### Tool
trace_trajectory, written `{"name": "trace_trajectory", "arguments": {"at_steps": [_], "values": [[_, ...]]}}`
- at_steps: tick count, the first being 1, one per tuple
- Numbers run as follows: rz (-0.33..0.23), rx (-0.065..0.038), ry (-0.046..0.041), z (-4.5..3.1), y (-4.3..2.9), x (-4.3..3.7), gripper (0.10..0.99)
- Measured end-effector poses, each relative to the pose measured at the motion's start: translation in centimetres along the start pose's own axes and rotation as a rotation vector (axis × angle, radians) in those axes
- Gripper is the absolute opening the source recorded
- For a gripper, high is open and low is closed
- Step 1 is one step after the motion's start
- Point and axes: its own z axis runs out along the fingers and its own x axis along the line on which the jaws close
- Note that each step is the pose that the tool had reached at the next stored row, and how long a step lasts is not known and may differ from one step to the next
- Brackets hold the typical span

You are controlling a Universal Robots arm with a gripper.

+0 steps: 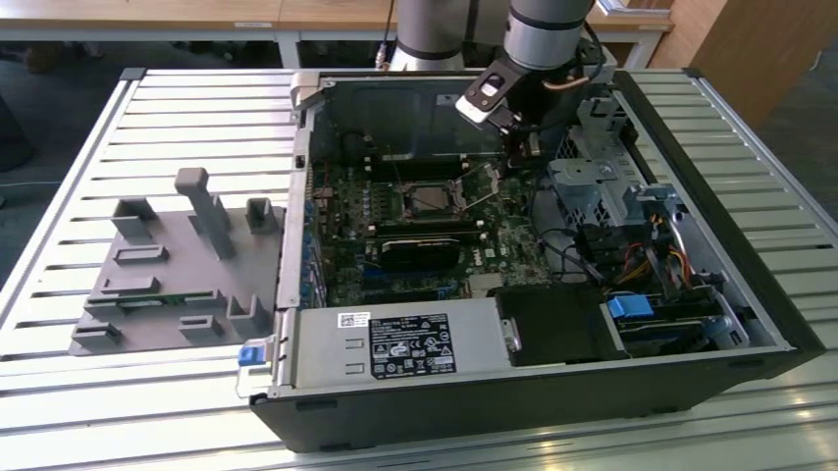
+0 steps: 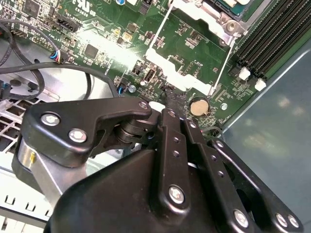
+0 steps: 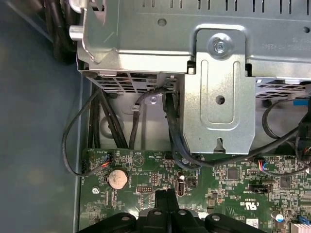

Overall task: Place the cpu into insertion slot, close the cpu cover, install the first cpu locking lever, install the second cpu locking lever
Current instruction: 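Close the cpu cover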

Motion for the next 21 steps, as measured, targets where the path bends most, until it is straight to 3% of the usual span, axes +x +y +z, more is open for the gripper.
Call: {"name": "trace_trajectory", "arguments": {"at_steps": [12, 16, 21], "values": [[0.000, 0.002, 0.0001, 0.53, -0.07, 0.01, 0.106], [0.000, 0.002, 0.0001, 0.52, -0.60, 0.02, 0.106], [0.000, 0.002, 0.0001, 0.46, -1.76, 0.03, 0.106]]}}
